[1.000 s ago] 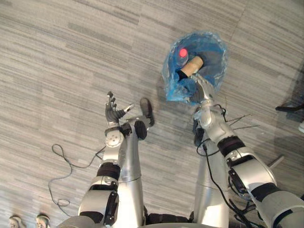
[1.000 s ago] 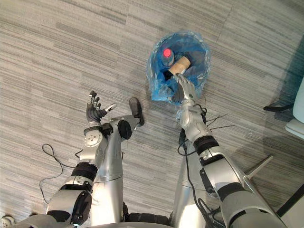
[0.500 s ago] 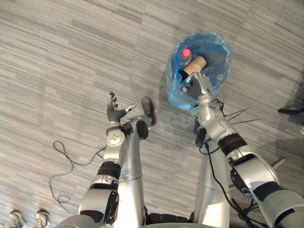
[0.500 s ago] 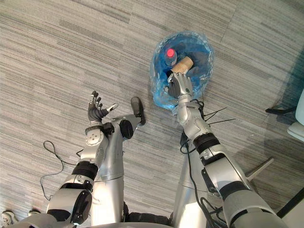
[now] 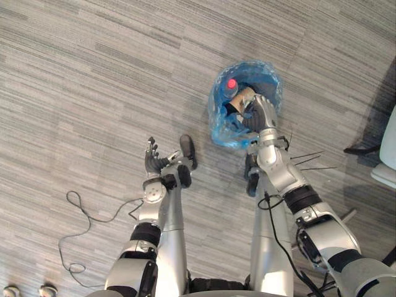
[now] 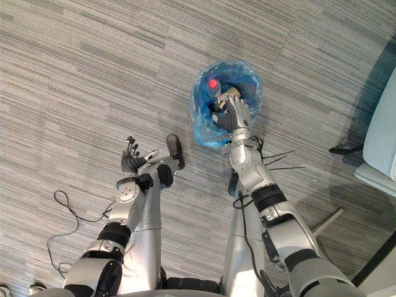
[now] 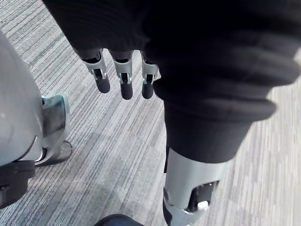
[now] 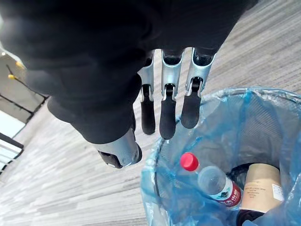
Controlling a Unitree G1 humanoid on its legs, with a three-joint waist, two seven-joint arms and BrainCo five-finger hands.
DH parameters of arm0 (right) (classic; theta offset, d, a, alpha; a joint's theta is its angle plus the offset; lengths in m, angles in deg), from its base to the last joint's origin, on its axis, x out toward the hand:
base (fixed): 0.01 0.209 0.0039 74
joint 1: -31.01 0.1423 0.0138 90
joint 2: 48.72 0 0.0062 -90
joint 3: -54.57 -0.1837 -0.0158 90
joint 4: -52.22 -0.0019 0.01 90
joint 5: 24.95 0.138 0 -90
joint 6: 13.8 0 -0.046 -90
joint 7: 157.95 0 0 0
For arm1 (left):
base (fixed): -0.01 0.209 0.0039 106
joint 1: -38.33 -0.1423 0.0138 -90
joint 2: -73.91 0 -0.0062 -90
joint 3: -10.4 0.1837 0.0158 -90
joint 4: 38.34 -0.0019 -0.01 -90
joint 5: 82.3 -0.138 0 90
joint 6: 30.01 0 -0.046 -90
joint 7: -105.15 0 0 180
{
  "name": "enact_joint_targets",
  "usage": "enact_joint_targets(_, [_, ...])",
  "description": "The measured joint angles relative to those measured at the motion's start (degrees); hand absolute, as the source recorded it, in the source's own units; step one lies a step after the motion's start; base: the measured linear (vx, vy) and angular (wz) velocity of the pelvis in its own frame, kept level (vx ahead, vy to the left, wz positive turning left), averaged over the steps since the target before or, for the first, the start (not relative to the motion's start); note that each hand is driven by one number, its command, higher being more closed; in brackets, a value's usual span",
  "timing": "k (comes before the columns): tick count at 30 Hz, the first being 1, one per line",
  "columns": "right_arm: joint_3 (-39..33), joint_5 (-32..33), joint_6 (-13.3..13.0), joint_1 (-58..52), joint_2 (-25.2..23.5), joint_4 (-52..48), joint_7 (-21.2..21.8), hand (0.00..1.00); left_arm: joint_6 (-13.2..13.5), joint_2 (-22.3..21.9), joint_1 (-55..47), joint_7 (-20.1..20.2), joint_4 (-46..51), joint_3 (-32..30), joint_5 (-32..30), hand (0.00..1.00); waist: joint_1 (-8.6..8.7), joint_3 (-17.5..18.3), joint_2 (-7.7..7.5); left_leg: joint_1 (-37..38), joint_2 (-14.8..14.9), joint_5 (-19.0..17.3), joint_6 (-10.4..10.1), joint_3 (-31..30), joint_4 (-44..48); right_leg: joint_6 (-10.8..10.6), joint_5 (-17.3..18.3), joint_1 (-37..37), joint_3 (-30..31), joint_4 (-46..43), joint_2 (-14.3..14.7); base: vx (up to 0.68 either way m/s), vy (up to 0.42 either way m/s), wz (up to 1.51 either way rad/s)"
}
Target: Gather rubbish on tea table into small bin, then transfer packed bag to large trash can.
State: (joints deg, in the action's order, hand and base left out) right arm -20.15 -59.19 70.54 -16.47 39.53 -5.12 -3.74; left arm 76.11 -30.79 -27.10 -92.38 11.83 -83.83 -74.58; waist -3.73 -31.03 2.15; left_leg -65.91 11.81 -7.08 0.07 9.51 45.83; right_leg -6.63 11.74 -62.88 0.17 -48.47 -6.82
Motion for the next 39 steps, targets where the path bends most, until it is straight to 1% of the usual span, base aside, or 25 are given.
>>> enact_joint_targets(4, [0.3, -0.5, 0.1, 1.1, -1.1, 2.2, -0.2, 0.0, 0.0, -0.1, 0.0, -0.1, -0.1, 0.0, 0.0, 0.0, -0.03, 0.0, -0.02, 0.1, -0.3, 1.0, -0.3, -0.4, -1.2, 0.2, -0.1, 0.0, -0.3, 0.2, -0.1, 0.01, -0.056, 0.08])
enact_joint_targets(11, [0.6, -0.8, 1.1, 2.7, -2.0, 6.7, -0.1, 0.0, 0.1, -0.2, 0.1, -0.1, -0.3, 0.0, 0.0, 0.0, -0.01, 0.0, -0.04, 0.1, -0.7, 2.1, -0.7, -0.9, -2.5, 0.4, -0.2, -0.3, -0.8, 0.1, -0.4, 0.01, -0.052, 0.05])
enact_joint_targets(15, [0.8, -0.8, 1.8, 4.5, -2.4, 11.3, 1.2, 0.0, 0.6, -0.2, 0.4, 0.0, -0.6, 0.0, 0.0, 0.0, -0.12, 0.0, -0.12, -0.1, -0.9, 2.7, -0.9, -0.9, -3.3, 0.6, -0.3, -0.8, -0.8, 0.1, -0.5, 0.01, -0.053, 0.04])
enact_joint_targets(21, [1.1, -0.1, 2.5, 8.1, -2.5, 16.1, 2.4, 0.0, 1.8, -0.1, 2.0, 0.0, 0.1, 0.2, 0.2, 0.0, -0.17, -0.1, -0.19, -4.1, -1.9, 3.9, -1.0, -1.3, -3.7, 0.8, -0.1, -5.6, -0.9, -1.9, -1.4, 0.01, -0.042, 0.09])
enact_joint_targets(24, [1.4, 0.1, 3.6, 9.7, -2.5, 18.5, 3.6, 0.0, 2.3, 0.2, 3.5, 0.0, 0.1, 0.2, 0.6, 0.0, -0.27, -0.1, -0.19, -6.3, -2.0, 4.2, -1.0, -1.5, -3.2, 0.9, -0.1, -7.8, -1.0, -2.7, -1.5, 0.0, -0.021, 0.02])
enact_joint_targets(27, [1.5, 0.2, 4.1, 10.0, -2.3, 20.7, 3.9, 0.0, 2.8, 0.1, 3.7, 0.1, 1.3, 0.4, 0.7, 0.0, -0.25, -0.1, -0.21, -7.8, -2.3, 4.2, -1.0, -1.5, -2.7, 0.8, 0.1, -9.5, -0.9, -3.7, -1.9, 0.0, -0.015, 0.06])
enact_joint_targets(28, [1.5, 0.3, 4.3, 10.0, -2.2, 21.3, 4.5, 1.0, 3.1, 0.2, 3.7, 0.1, 1.7, 0.7, 0.7, 0.0, -0.29, -0.1, -0.21, -8.4, -2.4, 4.2, -1.1, -1.5, -2.7, 0.8, 0.3, -10.1, -1.0, -4.0, -2.1, -0.01, -0.018, 0.09])
enact_joint_targets(35, [3.1, 0.6, 4.8, 10.5, -1.3, 23.4, 5.0, 1.0, 3.3, 0.7, 3.9, 0.4, 2.6, 1.5, 1.3, 0.0, -0.41, -0.1, -0.19, -9.6, -2.5, 4.3, -1.2, -1.7, -2.4, 1.0, 0.5, -11.2, -1.2, -4.5, -2.4, 0.0, -0.007, 0.03])
enact_joint_targets(39, [3.1, 2.5, 4.5, 11.3, -1.1, 23.2, 4.9, 1.0, 3.2, 0.7, 4.0, 1.3, 2.6, 1.5, 1.8, 0.0, -0.53, -0.1, -0.18, -9.6, -2.5, 4.4, -0.9, -1.8, -2.3, 1.1, 0.5, -11.2, -1.3, -4.6, -2.4, 0.0, 0.0, 0.0])
